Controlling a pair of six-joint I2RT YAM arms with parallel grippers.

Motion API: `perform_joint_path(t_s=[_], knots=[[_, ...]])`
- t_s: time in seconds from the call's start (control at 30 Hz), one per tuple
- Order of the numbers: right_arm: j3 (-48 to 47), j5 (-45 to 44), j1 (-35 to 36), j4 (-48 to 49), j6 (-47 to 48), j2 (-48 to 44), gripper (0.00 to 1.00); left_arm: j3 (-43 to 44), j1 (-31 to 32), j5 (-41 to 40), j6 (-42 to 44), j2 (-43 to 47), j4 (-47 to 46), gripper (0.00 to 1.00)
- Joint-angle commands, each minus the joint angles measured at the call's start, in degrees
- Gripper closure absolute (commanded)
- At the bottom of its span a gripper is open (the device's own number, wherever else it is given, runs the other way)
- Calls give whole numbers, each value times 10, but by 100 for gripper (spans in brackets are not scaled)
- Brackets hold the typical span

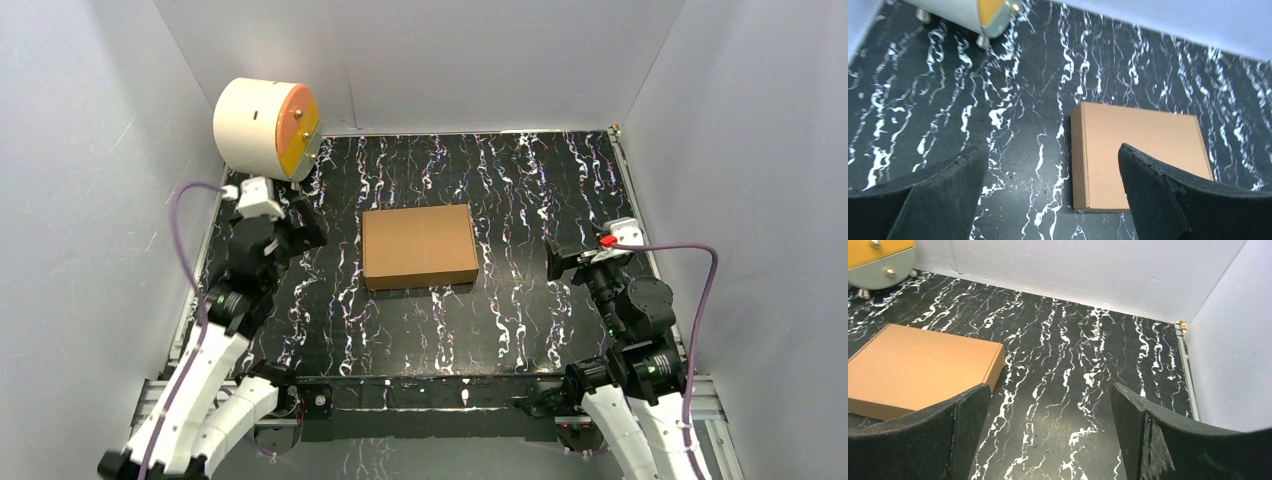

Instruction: Fold the paper box

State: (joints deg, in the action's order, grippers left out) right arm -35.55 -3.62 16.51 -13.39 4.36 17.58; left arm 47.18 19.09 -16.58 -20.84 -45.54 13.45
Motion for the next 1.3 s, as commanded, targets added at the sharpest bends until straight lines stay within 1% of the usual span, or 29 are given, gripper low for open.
perform_joint_path(t_s=[0.0, 0.13, 0.2, 0.3, 0.37, 0.43, 0.53, 0.7, 0.87, 1.0, 1.27], knots=[[14, -49, -2, 35, 7, -18, 1, -29, -1, -96, -8, 123, 38, 2], [21, -57, -2, 43, 9, -18, 1, -84, -2, -113, 7, 232, -4, 3], [25, -64, -2, 45, 8, -18, 1, -111, -2, -107, 18, 274, -33, 3], [28, -69, -2, 46, 7, -23, 1, -141, -3, -48, 49, 320, -82, 3], [31, -66, -2, 50, 7, -24, 2, -159, -2, -21, 52, 339, -107, 3], [32, -62, -2, 52, 7, -21, 1, -171, -3, -20, 52, 346, -120, 3], [33, -58, -2, 53, 8, -19, 1, -168, -7, -15, 53, 348, -122, 3], [36, -52, -2, 57, 9, -19, 2, -174, -28, -25, 53, 362, -127, 3], [36, -53, -2, 58, 9, -23, 1, -177, -47, 20, 52, 364, -131, 3], [37, -50, -2, 57, 9, -23, 2, -170, -62, 31, 36, 348, -131, 3], [37, -50, -2, 59, 9, -21, 1, -169, -81, 51, 41, 346, -130, 3]])
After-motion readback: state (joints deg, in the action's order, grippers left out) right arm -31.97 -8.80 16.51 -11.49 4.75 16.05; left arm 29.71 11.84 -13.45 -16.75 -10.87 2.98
